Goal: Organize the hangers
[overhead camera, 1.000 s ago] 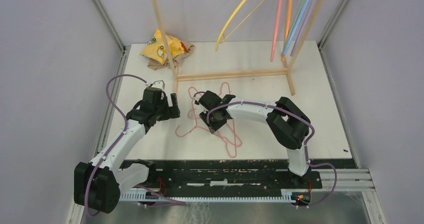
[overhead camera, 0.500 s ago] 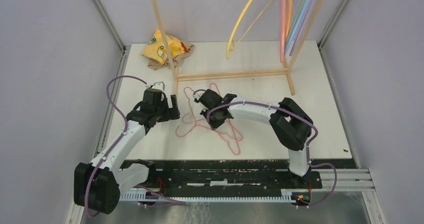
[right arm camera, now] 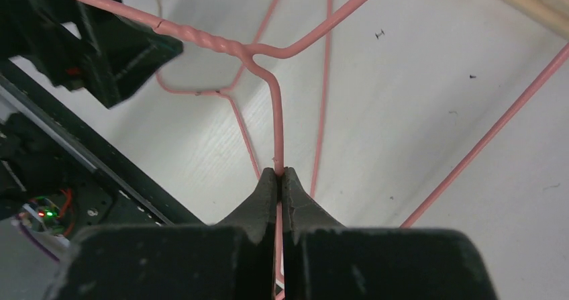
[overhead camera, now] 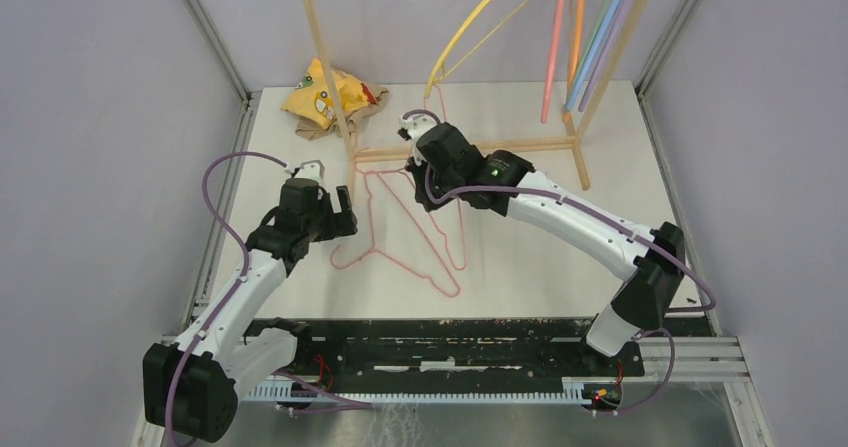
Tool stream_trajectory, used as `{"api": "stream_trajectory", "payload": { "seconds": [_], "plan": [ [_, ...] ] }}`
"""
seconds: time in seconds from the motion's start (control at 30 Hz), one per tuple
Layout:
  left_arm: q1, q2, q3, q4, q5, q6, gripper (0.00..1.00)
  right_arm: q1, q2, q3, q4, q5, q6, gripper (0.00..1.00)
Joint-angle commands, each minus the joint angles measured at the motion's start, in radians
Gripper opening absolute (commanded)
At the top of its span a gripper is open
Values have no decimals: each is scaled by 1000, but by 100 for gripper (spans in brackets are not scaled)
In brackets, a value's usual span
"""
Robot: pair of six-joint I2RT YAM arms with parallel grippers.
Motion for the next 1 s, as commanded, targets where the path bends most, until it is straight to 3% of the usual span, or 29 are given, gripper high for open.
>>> {"api": "stream_trajectory", "payload": {
  "seconds": [0.0, 0.4, 0.57, 0.7, 0.97],
  "plan": [
    [-1, -7, 2, 55, 4, -44, 99, -9, -2, 151, 26, -66, 103, 1],
    [-1, -21, -11, 75, 48, -63, 100, -10, 262, 649, 186, -258, 352, 1],
    [-1, -40, -11, 71, 46, -63, 100, -15, 370, 876, 194, -211, 377, 1],
    [-1, -52, -14, 62, 42, -65, 100, -43, 345, 845, 307, -115, 402, 1],
    [-2, -66, -27, 53, 33, -71, 100, -103, 335, 810, 477, -92, 387, 1]
  ]
}}
